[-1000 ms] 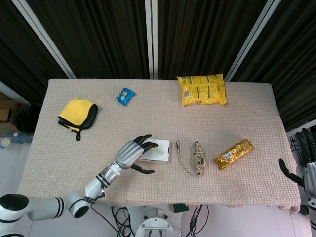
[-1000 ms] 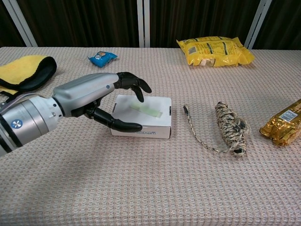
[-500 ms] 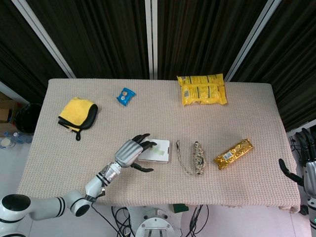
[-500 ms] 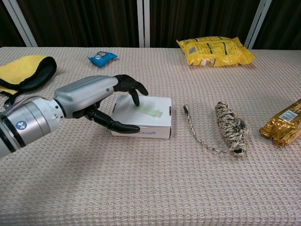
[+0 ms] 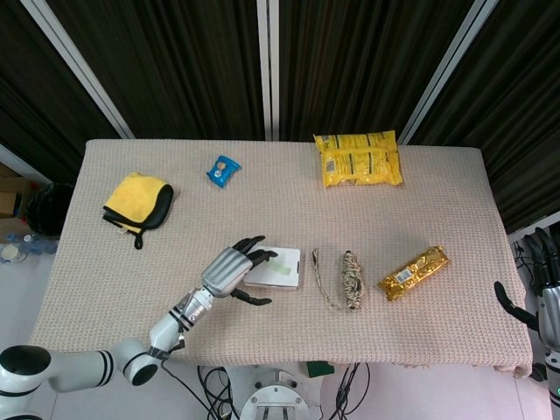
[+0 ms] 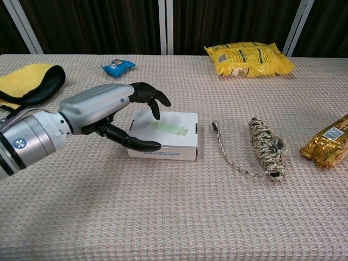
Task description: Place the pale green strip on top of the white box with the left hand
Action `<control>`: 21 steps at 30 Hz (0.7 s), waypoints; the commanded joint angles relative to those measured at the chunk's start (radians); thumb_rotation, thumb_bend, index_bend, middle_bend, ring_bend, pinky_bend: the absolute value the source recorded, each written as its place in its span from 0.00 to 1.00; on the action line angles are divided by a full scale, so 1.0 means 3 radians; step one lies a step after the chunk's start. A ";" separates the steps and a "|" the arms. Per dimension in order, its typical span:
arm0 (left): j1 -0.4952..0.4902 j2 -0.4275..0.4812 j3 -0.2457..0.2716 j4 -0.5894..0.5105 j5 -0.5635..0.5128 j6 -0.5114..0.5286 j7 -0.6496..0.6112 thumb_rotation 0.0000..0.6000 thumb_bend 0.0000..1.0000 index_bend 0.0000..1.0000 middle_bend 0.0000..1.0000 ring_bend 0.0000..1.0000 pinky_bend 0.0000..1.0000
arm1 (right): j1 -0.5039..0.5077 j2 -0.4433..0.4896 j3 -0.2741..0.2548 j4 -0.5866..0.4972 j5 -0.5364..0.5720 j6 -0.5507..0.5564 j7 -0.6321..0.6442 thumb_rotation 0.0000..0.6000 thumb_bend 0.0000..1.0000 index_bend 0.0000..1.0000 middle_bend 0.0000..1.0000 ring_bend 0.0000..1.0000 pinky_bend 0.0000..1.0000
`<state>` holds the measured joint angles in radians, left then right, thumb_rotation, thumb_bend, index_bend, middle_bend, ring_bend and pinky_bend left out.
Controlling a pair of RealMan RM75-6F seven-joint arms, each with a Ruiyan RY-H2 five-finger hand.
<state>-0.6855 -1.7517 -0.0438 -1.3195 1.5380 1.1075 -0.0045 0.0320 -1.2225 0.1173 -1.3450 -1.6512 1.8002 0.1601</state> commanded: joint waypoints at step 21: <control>0.0012 0.0013 -0.0009 -0.0041 -0.0016 -0.0049 0.0086 0.37 0.00 0.20 0.34 0.06 0.17 | -0.0008 0.0002 -0.0005 0.0009 -0.0014 0.0026 0.0014 0.91 0.30 0.00 0.00 0.00 0.00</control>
<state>-0.6821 -1.7480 -0.0462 -1.3321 1.5341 1.0938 0.0205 0.0294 -1.2219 0.1160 -1.3425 -1.6551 1.8081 0.1640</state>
